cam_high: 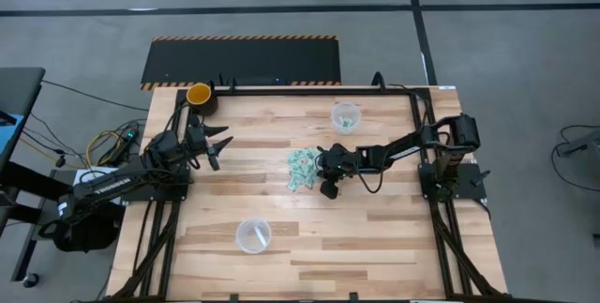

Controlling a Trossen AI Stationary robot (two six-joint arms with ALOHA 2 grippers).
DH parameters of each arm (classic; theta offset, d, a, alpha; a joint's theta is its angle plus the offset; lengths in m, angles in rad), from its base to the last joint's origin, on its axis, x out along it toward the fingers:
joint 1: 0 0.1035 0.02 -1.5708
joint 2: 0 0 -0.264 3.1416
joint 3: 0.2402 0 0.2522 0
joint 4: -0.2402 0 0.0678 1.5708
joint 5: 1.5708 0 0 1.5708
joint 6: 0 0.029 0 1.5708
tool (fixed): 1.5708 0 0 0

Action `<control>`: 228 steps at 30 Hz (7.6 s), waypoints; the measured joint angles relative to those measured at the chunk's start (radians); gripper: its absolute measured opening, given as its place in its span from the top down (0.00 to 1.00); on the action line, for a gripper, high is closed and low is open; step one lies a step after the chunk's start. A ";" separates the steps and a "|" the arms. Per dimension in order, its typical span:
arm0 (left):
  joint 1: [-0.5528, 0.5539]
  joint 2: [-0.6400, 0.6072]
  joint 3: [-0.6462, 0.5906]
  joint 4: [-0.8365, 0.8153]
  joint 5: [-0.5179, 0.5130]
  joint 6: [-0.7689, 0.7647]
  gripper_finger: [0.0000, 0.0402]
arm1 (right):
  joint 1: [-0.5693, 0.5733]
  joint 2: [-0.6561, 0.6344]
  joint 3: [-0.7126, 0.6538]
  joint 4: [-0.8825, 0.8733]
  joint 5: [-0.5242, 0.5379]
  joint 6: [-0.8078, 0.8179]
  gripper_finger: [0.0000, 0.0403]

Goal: Pick and place Stevia / Truvia into bins
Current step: Put the stevia packet into the top container

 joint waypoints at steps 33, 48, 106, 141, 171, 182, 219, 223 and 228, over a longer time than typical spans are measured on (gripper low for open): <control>0.000 0.000 0.000 0.000 0.001 0.000 0.59 | -0.083 -0.081 0.001 -0.100 0.163 -0.063 0.65; 0.000 0.000 0.000 0.000 0.001 0.000 0.59 | -0.131 0.003 0.007 -0.057 0.137 -0.062 0.62; 0.000 0.000 0.000 0.000 0.001 0.000 0.59 | -0.356 -0.407 0.001 -0.337 0.319 0.027 0.82; 0.000 0.000 0.000 0.000 0.001 0.000 0.59 | 0.039 -0.076 0.001 0.028 0.107 -0.059 0.68; 0.000 0.000 0.000 0.000 0.001 0.000 0.59 | 0.116 0.130 0.009 0.198 0.079 -0.194 0.74; 0.000 0.000 0.000 0.000 0.001 0.000 0.59 | 0.123 0.115 0.003 0.191 0.061 -0.194 0.99; 0.000 0.000 0.000 0.000 0.002 0.000 0.59 | -0.133 -0.500 0.086 -0.454 0.608 -0.221 1.00; 0.000 0.000 0.000 0.000 0.002 0.000 0.59 | -0.225 -0.436 0.086 -0.471 0.492 -0.201 1.00; 0.000 0.000 0.000 0.000 0.002 0.000 0.59 | -0.302 -0.324 0.086 -0.465 0.443 -0.201 1.00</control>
